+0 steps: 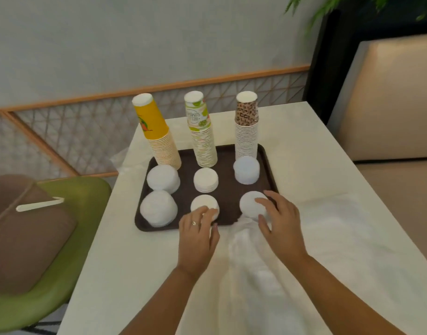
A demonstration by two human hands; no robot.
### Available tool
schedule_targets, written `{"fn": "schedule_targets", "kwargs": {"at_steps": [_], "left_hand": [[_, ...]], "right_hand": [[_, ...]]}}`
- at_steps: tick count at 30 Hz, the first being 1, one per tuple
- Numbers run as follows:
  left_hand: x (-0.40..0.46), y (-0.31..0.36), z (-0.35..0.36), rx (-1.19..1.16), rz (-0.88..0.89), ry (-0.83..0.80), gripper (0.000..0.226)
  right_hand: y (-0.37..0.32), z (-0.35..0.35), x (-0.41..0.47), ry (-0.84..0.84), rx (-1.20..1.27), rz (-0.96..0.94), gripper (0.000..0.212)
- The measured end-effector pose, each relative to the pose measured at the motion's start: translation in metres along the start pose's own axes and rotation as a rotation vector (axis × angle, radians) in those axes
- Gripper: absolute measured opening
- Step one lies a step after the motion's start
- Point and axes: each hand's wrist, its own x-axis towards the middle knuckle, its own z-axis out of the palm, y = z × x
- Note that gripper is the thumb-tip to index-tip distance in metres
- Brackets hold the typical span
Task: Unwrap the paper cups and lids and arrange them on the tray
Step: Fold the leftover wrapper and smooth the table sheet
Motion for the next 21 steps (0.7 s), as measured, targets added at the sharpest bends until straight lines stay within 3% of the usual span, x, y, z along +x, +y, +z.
{"fn": "schedule_targets", "kwargs": {"at_steps": [5, 12, 16, 21], "left_hand": [[0.045, -0.073, -0.040, 0.020, -0.201, 0.076, 0.030], [0.080, -0.194, -0.068, -0.022, -0.390, 0.064, 0.039], [0.080, -0.252, -0.066, -0.063, -0.493, -0.053, 0.050], [0.087, -0.298, -0.050, -0.180, -0.689, -0.229, 0.067]], "right_hand": [[-0.090, 0.049, 0.045, -0.055, 0.084, -0.093, 0.033], [-0.185, 0.127, 0.105, -0.215, 0.167, -0.113, 0.033], [-0.221, 0.175, 0.133, -0.300, 0.121, -0.120, 0.031], [-0.251, 0.234, 0.166, -0.542, -0.025, -0.052, 0.049]]}}
